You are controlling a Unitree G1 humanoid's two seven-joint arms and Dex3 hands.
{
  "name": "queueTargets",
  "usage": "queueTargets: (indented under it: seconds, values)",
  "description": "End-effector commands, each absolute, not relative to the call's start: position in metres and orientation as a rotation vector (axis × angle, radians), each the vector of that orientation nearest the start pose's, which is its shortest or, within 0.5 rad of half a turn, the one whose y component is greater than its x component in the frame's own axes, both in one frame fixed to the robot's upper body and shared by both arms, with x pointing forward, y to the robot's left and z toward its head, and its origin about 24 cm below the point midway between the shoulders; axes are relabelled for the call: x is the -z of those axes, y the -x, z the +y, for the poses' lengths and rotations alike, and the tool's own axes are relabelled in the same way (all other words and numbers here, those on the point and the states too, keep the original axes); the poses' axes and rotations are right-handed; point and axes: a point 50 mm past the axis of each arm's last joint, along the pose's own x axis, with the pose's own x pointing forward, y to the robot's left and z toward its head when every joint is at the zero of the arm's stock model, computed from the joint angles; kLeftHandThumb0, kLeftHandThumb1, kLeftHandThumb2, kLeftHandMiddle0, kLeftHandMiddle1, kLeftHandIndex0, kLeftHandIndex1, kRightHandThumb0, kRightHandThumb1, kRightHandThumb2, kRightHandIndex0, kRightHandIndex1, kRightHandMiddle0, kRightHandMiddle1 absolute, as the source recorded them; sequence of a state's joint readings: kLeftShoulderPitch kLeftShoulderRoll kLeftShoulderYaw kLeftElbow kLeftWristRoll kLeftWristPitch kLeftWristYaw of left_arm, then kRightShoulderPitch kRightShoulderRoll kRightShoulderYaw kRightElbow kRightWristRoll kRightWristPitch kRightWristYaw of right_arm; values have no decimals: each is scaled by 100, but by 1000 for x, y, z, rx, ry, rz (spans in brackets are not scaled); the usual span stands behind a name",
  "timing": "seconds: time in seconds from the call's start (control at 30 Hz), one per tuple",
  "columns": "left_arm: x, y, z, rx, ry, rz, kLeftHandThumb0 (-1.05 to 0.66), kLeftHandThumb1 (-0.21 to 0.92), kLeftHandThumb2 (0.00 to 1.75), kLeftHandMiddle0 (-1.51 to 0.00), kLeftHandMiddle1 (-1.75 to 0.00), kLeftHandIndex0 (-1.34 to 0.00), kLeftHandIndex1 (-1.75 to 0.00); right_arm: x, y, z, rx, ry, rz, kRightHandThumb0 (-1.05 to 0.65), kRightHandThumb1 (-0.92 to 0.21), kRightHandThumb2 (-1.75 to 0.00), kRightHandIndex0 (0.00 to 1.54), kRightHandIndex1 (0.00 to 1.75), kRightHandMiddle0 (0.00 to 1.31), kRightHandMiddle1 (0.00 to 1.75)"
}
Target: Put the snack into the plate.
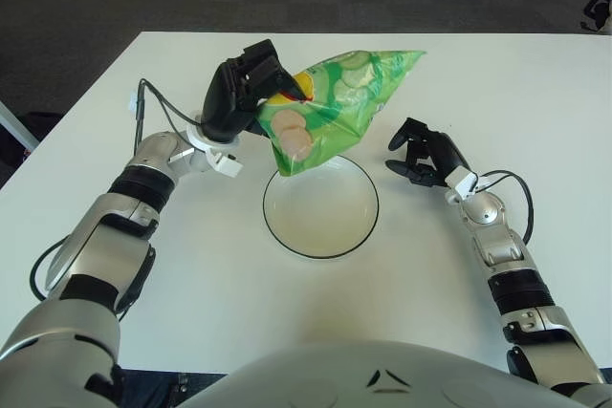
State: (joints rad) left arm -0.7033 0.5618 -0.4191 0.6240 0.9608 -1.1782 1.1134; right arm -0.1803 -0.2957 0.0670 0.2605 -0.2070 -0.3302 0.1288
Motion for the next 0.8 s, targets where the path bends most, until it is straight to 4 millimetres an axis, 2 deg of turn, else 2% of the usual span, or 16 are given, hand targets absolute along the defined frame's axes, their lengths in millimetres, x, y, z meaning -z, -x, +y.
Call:
queueTargets:
  seconds: [0.0, 0.23, 0.57, 0.7, 0.77]
  values:
    - [-150, -290, 142, 284, -671, -1466, 9, 54, 82, -92, -175, -73, -175, -41, -278, -181, -277, 546, -103, -36, -92, -25, 88, 153, 49, 144]
    - [-135, -282, 140, 297, -667, -1481, 8, 55, 82, -93, -175, -74, -175, -41, -278, -182, -267, 554, -98, -36, -92, -25, 89, 150, 49, 144]
    - [-132, -275, 132, 550, -605, -1461, 3, 61, 69, -91, -175, -75, -175, -42, -278, -182, -258, 566, -96, -36, -92, -25, 91, 140, 49, 144]
    - [-128, -279, 137, 735, -703, -1361, -3, 73, 45, -82, -175, -68, -175, -43, -279, -183, -256, 571, -94, -36, -92, -25, 91, 138, 49, 144]
    - [-126, -283, 152, 800, -825, -1279, -6, 80, 32, -77, -175, -63, -175, -43, -278, -183, -255, 572, -94, -36, -92, -25, 91, 137, 49, 144]
